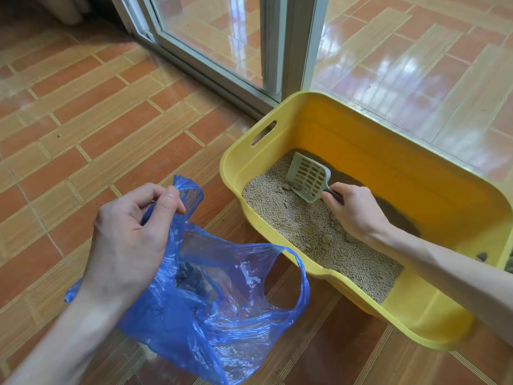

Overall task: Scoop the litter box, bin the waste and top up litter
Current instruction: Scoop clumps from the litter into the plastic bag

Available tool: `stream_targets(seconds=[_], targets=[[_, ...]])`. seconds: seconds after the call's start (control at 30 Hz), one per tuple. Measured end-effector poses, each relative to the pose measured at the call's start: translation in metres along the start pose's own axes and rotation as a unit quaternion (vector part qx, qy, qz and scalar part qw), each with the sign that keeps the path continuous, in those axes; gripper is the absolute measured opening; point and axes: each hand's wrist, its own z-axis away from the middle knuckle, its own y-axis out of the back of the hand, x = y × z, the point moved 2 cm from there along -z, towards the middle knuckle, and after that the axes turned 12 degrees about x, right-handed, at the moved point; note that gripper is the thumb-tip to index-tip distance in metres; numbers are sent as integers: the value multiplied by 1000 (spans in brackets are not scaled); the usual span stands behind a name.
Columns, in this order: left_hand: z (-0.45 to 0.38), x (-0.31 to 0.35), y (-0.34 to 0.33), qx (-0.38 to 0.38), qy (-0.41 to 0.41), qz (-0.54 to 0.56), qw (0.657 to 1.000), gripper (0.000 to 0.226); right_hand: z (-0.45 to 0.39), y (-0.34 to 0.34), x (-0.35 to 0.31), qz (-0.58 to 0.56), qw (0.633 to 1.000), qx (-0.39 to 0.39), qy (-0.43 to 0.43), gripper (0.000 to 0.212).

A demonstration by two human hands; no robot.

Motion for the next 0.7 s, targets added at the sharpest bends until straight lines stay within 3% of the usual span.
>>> stream_targets(seconds=[0.13, 0.4, 0.53, 0.7], targets=[[1, 1, 0, 0, 0, -1, 1000, 42, -2, 1, -1, 79, 994, 23, 77, 21], [2, 0, 1, 8, -4, -15, 1000, 34, 1, -4, -8, 72, 992, -5, 107, 20], [1, 0, -1, 6, -3, -16, 1000, 34, 10, -10, -23, -52, 998, -47, 3, 26], [3, -1, -2, -1, -3, -17, 1000, 35, 20, -20, -29, -170, 965, -82, -181, 33]])
